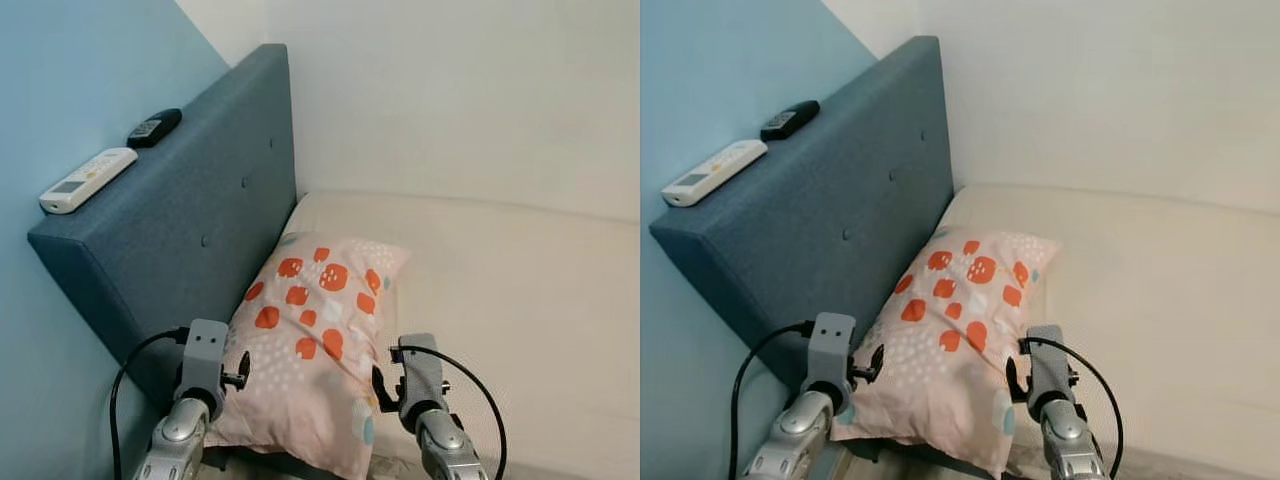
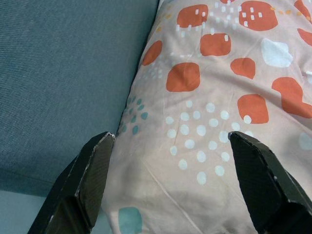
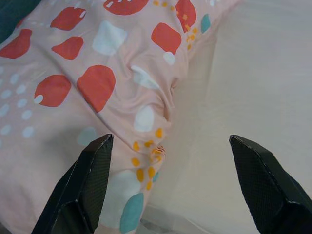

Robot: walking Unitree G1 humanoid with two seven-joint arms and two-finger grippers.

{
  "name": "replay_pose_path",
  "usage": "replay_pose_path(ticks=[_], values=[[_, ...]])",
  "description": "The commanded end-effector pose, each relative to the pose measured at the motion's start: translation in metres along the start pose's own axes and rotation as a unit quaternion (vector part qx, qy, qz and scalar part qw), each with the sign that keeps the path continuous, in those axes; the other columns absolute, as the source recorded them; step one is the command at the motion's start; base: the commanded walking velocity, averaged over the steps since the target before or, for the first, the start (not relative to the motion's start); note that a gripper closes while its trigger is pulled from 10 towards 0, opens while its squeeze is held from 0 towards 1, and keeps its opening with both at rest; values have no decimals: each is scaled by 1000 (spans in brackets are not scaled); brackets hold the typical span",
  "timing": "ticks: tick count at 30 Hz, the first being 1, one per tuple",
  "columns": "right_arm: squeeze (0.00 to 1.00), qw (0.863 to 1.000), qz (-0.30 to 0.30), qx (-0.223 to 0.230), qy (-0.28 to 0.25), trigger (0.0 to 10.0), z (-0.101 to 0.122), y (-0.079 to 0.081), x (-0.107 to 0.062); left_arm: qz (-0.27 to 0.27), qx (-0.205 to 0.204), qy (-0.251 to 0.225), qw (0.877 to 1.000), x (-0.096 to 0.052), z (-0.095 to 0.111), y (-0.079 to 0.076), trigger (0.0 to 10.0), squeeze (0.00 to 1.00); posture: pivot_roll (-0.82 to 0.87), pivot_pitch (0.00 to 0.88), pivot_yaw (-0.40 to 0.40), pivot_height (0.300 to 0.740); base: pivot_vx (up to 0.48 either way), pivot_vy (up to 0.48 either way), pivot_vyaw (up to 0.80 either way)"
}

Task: Clean up the room

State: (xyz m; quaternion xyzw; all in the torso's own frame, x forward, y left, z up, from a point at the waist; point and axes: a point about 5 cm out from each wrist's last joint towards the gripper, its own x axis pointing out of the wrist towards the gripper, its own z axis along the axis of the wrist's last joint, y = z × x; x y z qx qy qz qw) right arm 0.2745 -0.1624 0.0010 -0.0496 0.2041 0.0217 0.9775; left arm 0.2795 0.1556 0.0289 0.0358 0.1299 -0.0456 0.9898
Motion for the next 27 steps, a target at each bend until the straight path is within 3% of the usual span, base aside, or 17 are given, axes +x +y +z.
replay_pose_path(ticks=[1, 27], values=[[0, 1000, -1, 4, 3, 10000, -3, 1, 0, -4, 4, 3, 1000, 0, -3, -2, 10000, 0, -24, 57, 7, 729, 0, 0, -694], [0, 1000, 0, 4, -4, 10000, -2, -1, 0, 1, -1, -7, 1000, 2, 0, 0, 10000, 0, -28, 63, 2, 729, 0, 0, -769]])
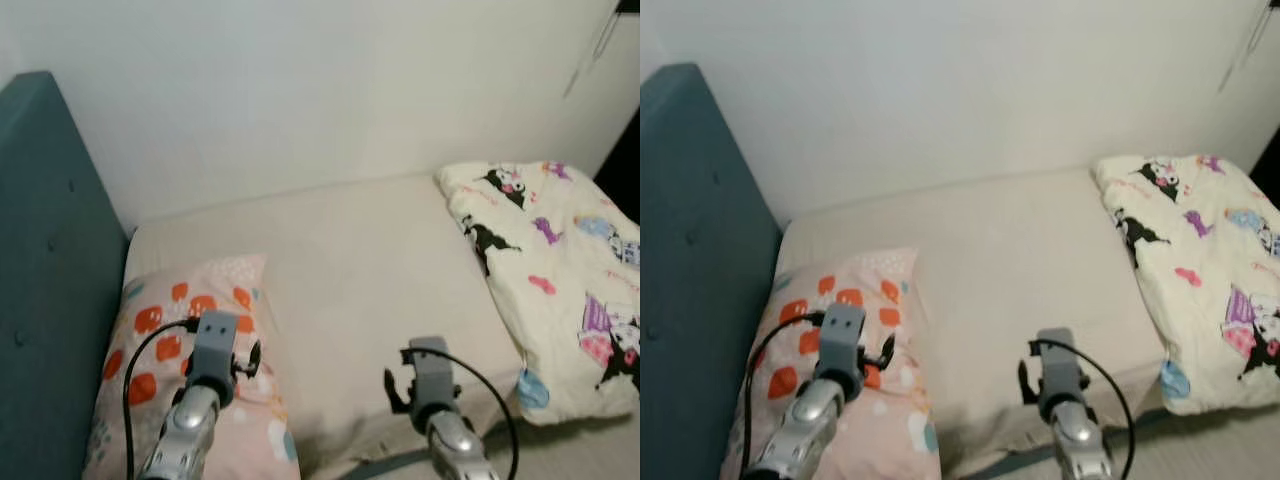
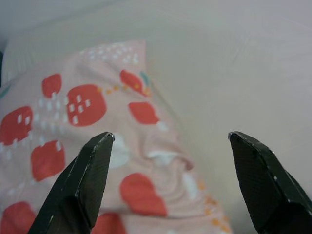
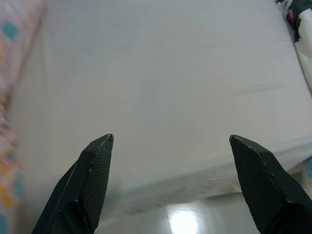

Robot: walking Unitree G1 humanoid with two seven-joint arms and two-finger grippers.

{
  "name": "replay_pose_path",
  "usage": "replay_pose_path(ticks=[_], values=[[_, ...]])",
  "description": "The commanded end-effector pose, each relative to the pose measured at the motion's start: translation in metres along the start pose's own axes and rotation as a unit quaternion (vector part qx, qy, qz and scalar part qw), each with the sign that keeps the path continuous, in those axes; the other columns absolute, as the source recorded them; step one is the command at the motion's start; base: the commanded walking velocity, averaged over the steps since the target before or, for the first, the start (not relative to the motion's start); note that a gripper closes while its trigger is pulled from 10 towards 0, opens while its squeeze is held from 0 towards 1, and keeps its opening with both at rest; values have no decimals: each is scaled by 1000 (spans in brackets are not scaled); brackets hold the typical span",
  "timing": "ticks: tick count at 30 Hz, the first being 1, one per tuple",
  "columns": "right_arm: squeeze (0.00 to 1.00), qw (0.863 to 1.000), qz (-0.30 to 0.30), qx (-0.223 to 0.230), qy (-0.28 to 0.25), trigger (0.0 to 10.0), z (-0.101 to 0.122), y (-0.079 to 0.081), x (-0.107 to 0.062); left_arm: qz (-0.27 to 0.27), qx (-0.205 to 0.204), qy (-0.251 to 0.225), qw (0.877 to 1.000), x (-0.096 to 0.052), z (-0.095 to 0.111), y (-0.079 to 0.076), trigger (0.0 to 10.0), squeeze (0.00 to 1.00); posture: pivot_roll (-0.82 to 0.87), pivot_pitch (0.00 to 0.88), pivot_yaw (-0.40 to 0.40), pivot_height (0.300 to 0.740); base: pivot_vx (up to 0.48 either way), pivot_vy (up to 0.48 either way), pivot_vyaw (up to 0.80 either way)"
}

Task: Clean up the room

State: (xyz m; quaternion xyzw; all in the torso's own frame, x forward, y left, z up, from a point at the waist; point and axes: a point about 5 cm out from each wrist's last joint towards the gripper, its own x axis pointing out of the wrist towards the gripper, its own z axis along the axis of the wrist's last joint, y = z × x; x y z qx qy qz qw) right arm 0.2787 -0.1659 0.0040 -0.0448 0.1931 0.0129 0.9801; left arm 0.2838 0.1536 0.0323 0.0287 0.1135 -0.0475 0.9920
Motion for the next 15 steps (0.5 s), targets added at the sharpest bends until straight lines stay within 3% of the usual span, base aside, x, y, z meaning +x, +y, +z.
replay_pose_path(ticks=[1, 5, 6, 8, 10, 11, 13, 15], values=[[0, 1000, 8, -2, 7, 10000, -6, 2, -3, 3, 6, 10, 1000, -1, -4, 1, 10000, 0, -28, 63, 2, 729, 0, 0, 0], [0, 1000, 27, -7, 7, 10000, -6, 6, -2, 25, 24, 20, 999, -3, -8, 8, 10000, 0, -26, 66, 0, 729, 0, 0, 0], [0, 995, 93, -16, -12, 10000, 0, 20, -2, 77, 23, 29, 996, -6, -13, 24, 10000, 0, -17, 77, -9, 729, 0, 0, 0], [0, 993, 115, -19, -19, 10000, 2, 25, -2, 92, 21, 29, 995, -8, -14, 28, 10000, 0, -17, 77, -9, 729, 0, 0, 0], [0, 980, 189, -50, -38, 10000, 7, 42, -5, 135, 5, 33, 990, -14, -16, 40, 10000, 0, -5, 79, -18, 729, 0, 0, 0], [0, 980, 189, -50, -38, 10000, 7, 42, -5, 135, 5, 33, 990, -14, -16, 40, 10000, 0, -5, 79, -18, 729, 0, 0, 0], [0, 962, 247, -101, -57, 10000, 10, 57, -9, 170, -1, 26, 985, -21, -17, 48, 10000, 0, 0, 78, -24, 729, 0, 0, 0], [0, 958, 256, -112, -61, 10000, 11, 60, -9, 172, -3, 27, 985, -25, -19, 47, 10000, 0, 5, 79, -30, 729, 0, 0, 0]])
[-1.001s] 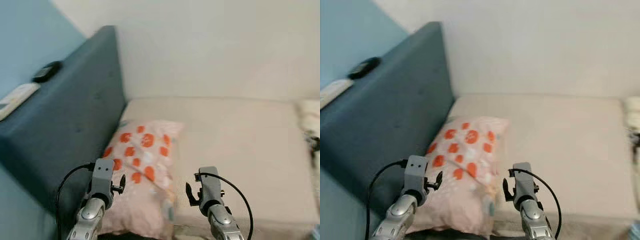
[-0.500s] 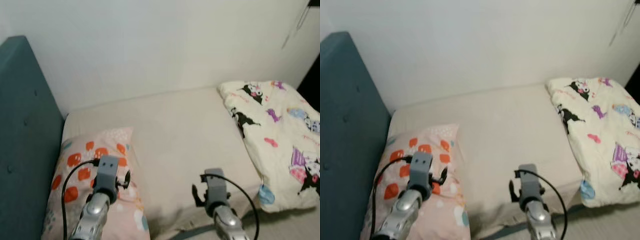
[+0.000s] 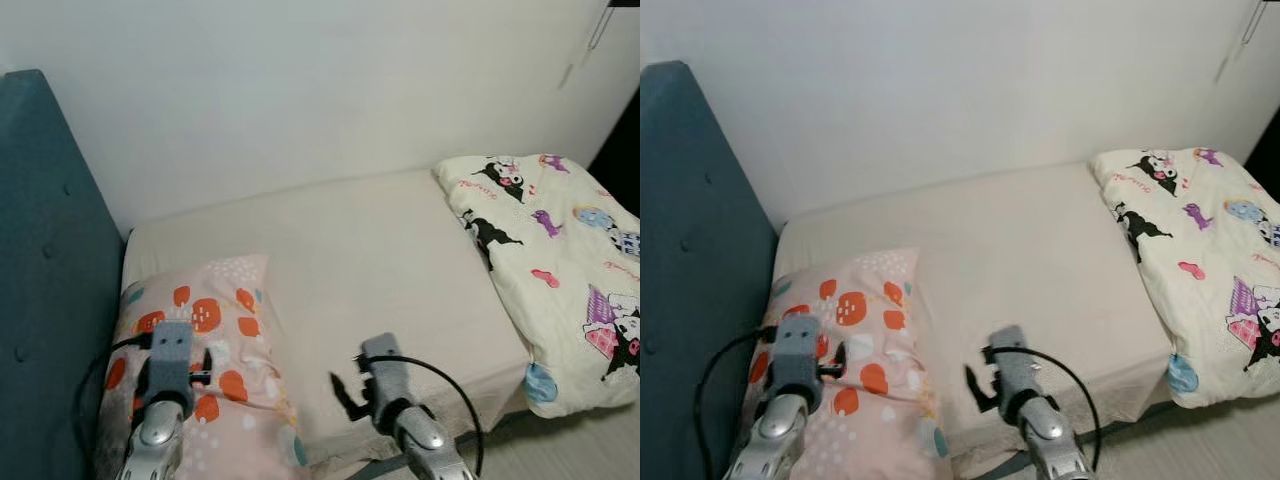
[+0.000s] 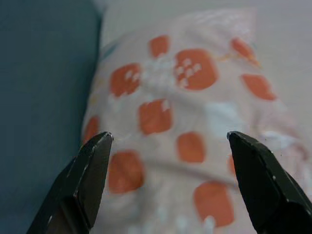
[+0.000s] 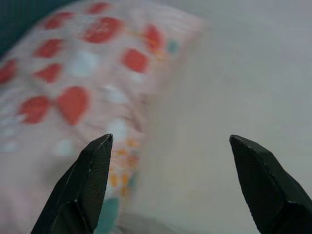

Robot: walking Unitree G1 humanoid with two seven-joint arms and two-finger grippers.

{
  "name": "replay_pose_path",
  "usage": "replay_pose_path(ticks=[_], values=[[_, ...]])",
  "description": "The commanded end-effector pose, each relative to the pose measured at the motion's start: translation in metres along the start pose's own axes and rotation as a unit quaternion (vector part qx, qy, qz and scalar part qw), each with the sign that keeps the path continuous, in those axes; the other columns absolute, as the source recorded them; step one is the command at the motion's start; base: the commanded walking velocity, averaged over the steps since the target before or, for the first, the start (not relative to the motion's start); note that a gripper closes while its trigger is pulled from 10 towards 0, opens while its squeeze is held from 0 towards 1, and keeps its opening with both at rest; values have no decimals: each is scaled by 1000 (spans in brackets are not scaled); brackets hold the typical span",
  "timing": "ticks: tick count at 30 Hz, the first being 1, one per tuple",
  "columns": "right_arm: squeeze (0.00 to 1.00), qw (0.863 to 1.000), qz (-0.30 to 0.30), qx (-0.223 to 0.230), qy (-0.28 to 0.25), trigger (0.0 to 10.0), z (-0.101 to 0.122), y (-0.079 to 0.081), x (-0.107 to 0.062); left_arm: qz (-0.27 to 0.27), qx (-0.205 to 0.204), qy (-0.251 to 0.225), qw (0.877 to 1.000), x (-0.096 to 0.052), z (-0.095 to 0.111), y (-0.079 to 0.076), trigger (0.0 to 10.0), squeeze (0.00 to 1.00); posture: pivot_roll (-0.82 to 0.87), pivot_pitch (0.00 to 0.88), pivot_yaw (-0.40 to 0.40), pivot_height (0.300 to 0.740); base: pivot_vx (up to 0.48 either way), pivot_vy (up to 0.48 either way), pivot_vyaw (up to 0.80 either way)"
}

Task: Clean up the room

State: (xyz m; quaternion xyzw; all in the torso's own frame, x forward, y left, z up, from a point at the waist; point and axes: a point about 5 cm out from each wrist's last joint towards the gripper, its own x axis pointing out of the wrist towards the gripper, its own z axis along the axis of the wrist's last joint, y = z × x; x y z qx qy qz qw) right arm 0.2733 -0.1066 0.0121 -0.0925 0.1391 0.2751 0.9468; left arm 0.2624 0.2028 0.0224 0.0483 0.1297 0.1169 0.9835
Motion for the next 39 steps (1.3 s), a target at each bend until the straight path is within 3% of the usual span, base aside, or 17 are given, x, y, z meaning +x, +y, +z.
replay_pose_path(ticks=[1, 11, 26, 39], values=[[0, 1000, 10, -16, -2, 10000, 1, 3, 2, 7, -5, 3, 1000, -5, -3, 1, 10000, 0, 11, 76, -37, 729, 0, 0, 0], [0, 1000, -21, -3, 5, 10000, 2, -6, 6, -24, 1, -16, 1000, -11, 0, -10, 10000, 0, 51, 72, -85, 729, 0, 0, 0], [0, 999, -52, 10, 2, 10000, -4, -13, 0, -59, -1, -31, 998, -10, 9, -23, 10000, 0, 37, 79, -69, 729, 0, 0, 0], [0, 998, -59, 14, -4, 10000, -4, -14, -1, -66, -8, -35, 997, -10, 10, -24, 10000, 0, 35, 80, -68, 729, 0, 435, 0]])
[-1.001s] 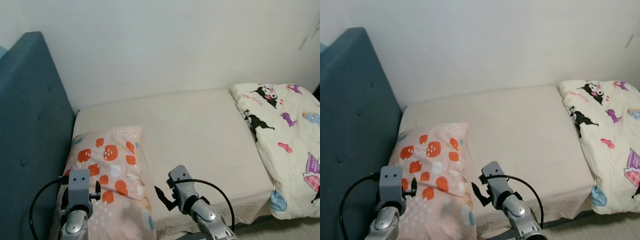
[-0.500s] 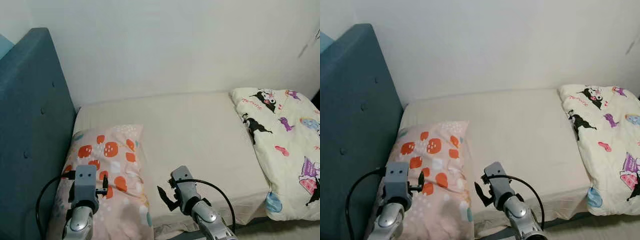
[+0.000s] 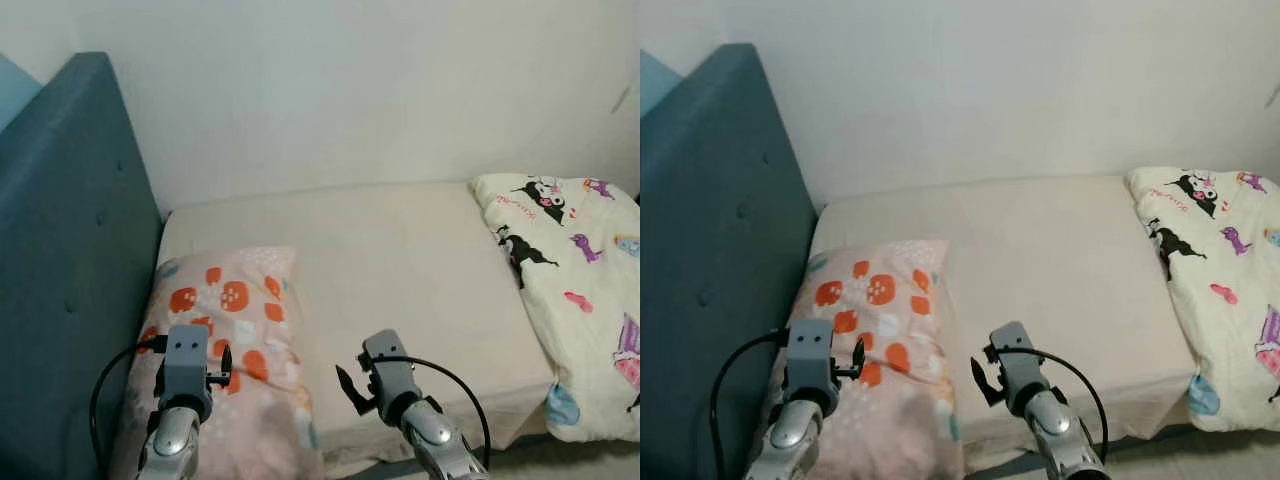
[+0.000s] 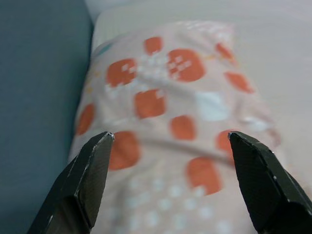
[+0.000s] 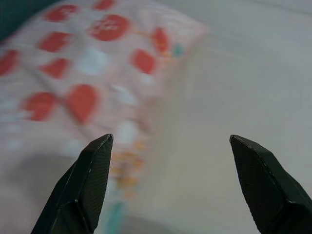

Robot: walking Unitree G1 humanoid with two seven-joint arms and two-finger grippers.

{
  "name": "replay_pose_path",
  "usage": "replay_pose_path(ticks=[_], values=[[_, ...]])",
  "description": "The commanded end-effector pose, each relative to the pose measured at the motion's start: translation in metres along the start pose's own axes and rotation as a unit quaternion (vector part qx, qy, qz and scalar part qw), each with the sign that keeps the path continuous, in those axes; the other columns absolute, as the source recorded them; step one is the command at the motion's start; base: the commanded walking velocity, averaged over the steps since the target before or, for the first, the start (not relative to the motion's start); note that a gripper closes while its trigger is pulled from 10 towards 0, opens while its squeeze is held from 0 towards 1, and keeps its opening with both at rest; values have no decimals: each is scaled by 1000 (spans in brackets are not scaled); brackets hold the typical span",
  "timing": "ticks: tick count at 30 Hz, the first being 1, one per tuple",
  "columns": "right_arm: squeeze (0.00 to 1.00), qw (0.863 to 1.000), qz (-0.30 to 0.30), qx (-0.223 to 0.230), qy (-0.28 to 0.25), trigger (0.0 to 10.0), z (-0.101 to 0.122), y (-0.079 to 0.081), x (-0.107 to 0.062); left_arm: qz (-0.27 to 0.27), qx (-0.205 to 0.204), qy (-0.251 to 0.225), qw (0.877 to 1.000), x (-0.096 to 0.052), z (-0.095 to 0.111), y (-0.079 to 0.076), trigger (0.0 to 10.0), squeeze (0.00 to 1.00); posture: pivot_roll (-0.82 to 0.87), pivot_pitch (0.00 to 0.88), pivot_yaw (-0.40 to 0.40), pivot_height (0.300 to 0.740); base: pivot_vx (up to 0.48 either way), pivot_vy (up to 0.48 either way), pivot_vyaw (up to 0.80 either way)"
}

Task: Clean up the room

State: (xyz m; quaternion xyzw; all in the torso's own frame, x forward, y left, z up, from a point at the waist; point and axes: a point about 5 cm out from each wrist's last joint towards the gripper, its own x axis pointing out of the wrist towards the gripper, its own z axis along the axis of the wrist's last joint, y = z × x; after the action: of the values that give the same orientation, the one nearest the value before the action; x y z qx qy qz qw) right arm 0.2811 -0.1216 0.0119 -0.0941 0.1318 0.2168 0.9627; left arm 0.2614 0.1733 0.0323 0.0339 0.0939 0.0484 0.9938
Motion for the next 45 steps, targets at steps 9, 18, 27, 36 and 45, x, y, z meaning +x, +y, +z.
replay_pose_path(ticks=[9, 18, 27, 36, 45], values=[[0, 1000, 1, 10, -2, 10000, -1, 2, 0, 21, 20, 0, 1000, -7, 0, 7, 10000, 0, 39, 86, -69, 729, 0, -137, 0], [0, 1000, -1, 13, -4, 10000, -1, 2, 0, 21, 4, -3, 1000, -8, 0, 6, 10000, 0, 38, 86, -63, 729, 0, -155, 0], [0, 1000, -5, 21, -1, 10000, -3, 0, -1, 24, -2, 8, 1000, -6, 0, 4, 10000, 0, 44, 85, -63, 729, 0, 0, 0], [0, 999, -17, 37, 4, 10000, -4, -1, -1, -20, 6, 10, 1000, -6, -1, 1, 10000, 0, 42, 81, -54, 729, 0, 0, 0], [0, 999, -22, 44, 3, 10000, -8, -1, -5, -37, 5, 7, 999, -11, -3, 0, 10000, 0, 38, 73, -48, 729, 0, 0, 0]])
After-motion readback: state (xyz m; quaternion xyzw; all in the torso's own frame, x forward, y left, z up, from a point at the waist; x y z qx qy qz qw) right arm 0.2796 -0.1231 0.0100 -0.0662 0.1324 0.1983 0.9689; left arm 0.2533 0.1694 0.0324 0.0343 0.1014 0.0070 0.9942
